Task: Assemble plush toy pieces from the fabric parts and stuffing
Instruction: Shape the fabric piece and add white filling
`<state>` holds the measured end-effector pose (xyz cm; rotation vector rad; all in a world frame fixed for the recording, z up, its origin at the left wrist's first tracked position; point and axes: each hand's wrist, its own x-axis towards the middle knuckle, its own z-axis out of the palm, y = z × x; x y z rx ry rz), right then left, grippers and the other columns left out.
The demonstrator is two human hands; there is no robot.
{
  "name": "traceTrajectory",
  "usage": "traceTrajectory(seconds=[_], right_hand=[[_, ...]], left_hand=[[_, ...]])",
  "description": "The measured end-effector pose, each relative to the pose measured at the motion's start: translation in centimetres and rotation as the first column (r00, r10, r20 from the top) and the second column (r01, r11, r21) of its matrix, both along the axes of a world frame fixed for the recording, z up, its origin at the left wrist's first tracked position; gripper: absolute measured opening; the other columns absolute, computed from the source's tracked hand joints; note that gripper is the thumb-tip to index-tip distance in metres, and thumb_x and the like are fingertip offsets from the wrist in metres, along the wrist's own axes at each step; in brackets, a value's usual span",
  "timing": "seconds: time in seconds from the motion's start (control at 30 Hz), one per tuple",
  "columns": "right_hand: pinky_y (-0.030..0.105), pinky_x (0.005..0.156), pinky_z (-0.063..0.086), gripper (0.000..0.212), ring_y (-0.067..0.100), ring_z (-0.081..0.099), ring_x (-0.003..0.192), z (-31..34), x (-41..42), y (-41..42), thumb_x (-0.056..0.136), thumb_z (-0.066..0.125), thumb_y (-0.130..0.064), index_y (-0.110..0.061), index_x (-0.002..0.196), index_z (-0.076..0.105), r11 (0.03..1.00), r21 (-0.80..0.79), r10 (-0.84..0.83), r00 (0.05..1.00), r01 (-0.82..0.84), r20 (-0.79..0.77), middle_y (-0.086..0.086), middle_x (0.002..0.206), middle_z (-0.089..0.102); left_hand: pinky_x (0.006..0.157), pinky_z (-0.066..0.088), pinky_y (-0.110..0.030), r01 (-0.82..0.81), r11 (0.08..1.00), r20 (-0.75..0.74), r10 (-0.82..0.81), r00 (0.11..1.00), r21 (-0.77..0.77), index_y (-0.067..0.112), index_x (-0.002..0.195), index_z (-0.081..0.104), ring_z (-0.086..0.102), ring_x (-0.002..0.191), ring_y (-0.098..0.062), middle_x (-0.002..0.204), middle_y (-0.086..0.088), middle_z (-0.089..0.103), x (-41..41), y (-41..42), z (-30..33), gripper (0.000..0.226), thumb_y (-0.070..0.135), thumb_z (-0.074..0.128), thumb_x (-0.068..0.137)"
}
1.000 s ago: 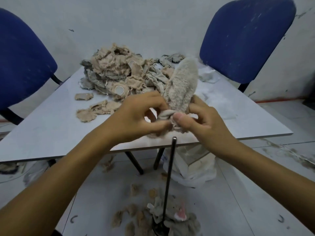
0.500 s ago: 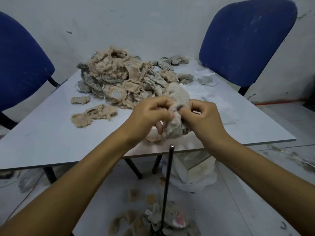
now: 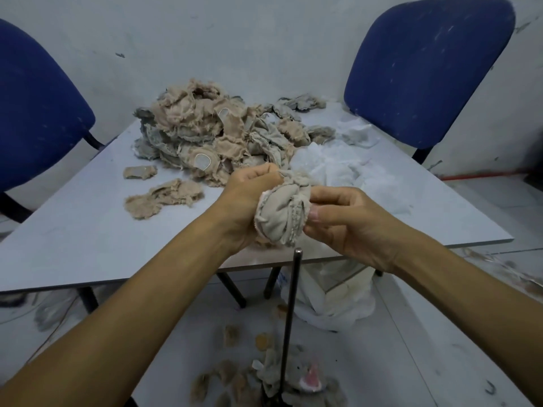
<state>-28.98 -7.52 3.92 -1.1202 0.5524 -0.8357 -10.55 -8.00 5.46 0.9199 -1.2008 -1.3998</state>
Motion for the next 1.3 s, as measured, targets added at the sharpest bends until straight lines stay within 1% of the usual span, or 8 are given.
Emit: traceTrajectory(seconds=[0.23, 0.5, 0.67, 0.83, 0.93, 1.03, 1.13, 1.3], right_hand=[[0.036, 0.091, 0.058, 0.015, 0.026, 0.071, 0.098, -1.5, 0.2, 0.3, 0.087, 0.072, -0.005, -0.002, 0.101, 0.073, 0.859, -0.482, -0.313, 0.922, 0.172, -0.229, 0.015, 0.102, 0.073], [0.030, 0.067, 0.057, 0.022, 0.014, 0.056, 0.065, -0.8, 0.8, 0.4, 0.086, 0.069, -0.007, -0.006, 0.066, 0.061, 0.813, -0.483, -0.461, 0.867, 0.325, -0.192, 0.006, 0.065, 0.057], [0.034, 0.055, 0.031, 0.038, 0.017, 0.036, 0.058, -1.0, 1.6, 0.1, 0.073, 0.071, -0.029, -0.002, 0.060, 0.046, 0.664, -0.570, -0.680, 0.708, 0.484, -0.191, 0.005, 0.056, 0.041], [0.037, 0.057, 0.028, 0.041, 0.018, 0.033, 0.058, -1.3, 1.8, -0.6, 0.080, 0.069, -0.009, -0.020, 0.054, 0.040, 0.626, -0.566, -0.748, 0.616, 0.536, -0.245, -0.004, 0.051, 0.035], [0.024, 0.049, 0.040, 0.036, 0.016, 0.049, 0.053, -0.6, 2.4, -0.4, 0.090, 0.063, -0.009, -0.017, 0.057, 0.052, 0.809, -0.271, -0.578, 0.790, 0.522, -0.204, 0.001, 0.054, 0.049], [0.028, 0.061, 0.058, 0.017, 0.019, 0.068, 0.074, 0.1, 2.1, 0.1, 0.086, 0.060, -0.012, -0.002, 0.087, 0.074, 0.974, 0.063, -0.222, 0.974, 0.219, 0.051, 0.013, 0.084, 0.069], [0.028, 0.077, 0.058, 0.038, 0.024, 0.069, 0.091, -0.2, 1.1, 0.7, 0.082, 0.066, -0.010, 0.013, 0.112, 0.060, 0.991, -0.093, -0.097, 0.995, 0.095, -0.010, 0.017, 0.102, 0.069], [0.031, 0.067, 0.056, 0.013, 0.023, 0.061, 0.069, -0.8, 0.8, 0.8, 0.079, 0.073, -0.018, -0.016, 0.067, 0.069, 0.873, -0.345, -0.400, 0.911, 0.344, -0.104, 0.010, 0.070, 0.064]], left_hand=[[0.055, 0.051, -0.024, -0.020, 0.996, -0.009, 0.021, 1.000, 0.082, 0.009, 0.071, 0.060, 0.059, 0.059, -0.014, 0.063, -0.005, 0.063, -0.6, 0.3, -1.2, 0.028, 0.005, 0.050, 0.097], [0.056, 0.040, -0.029, -0.010, 1.000, 0.025, 0.011, 1.000, -0.025, 0.015, 0.065, 0.053, 0.047, 0.060, -0.018, 0.067, -0.011, 0.051, -1.2, 0.9, -1.2, 0.010, 0.014, 0.056, 0.075], [0.053, 0.034, -0.029, 0.054, 0.963, 0.203, 0.000, 0.979, -0.263, 0.017, 0.061, 0.052, 0.045, 0.056, -0.019, 0.058, -0.007, 0.048, -1.9, 1.4, -0.8, 0.016, 0.016, 0.057, 0.077], [0.062, 0.043, -0.036, 0.077, 0.942, 0.385, 0.058, 0.921, -0.326, 0.004, 0.072, 0.052, 0.053, 0.065, -0.023, 0.068, -0.023, 0.053, -1.5, 1.5, -0.5, 0.026, 0.021, 0.072, 0.078], [0.062, 0.045, -0.033, 0.004, 0.992, 0.211, 0.023, 0.977, -0.126, 0.014, 0.064, 0.058, 0.056, 0.067, -0.024, 0.065, -0.006, 0.059, -1.2, 0.8, 0.0, 0.024, 0.007, 0.068, 0.085], [0.060, 0.049, -0.031, -0.020, 0.996, -0.050, 0.025, 0.998, 0.087, 0.005, 0.075, 0.055, 0.057, 0.066, -0.022, 0.071, -0.012, 0.057, -0.5, -0.3, 0.2, 0.018, 0.000, 0.054, 0.092], [0.058, 0.052, -0.030, 0.061, 0.990, -0.134, -0.044, 0.990, 0.130, -0.006, 0.094, 0.057, 0.058, 0.068, -0.025, 0.081, -0.020, 0.057, -0.3, -0.3, -0.1, 0.014, 0.005, 0.058, 0.085], [0.053, 0.054, -0.029, 0.171, 0.980, -0.194, -0.150, 0.969, 0.099, 0.006, 0.079, 0.054, 0.063, 0.061, -0.018, 0.072, -0.010, 0.064, -1.2, 0.4, -1.2, 0.016, 0.018, 0.065, 0.079]])
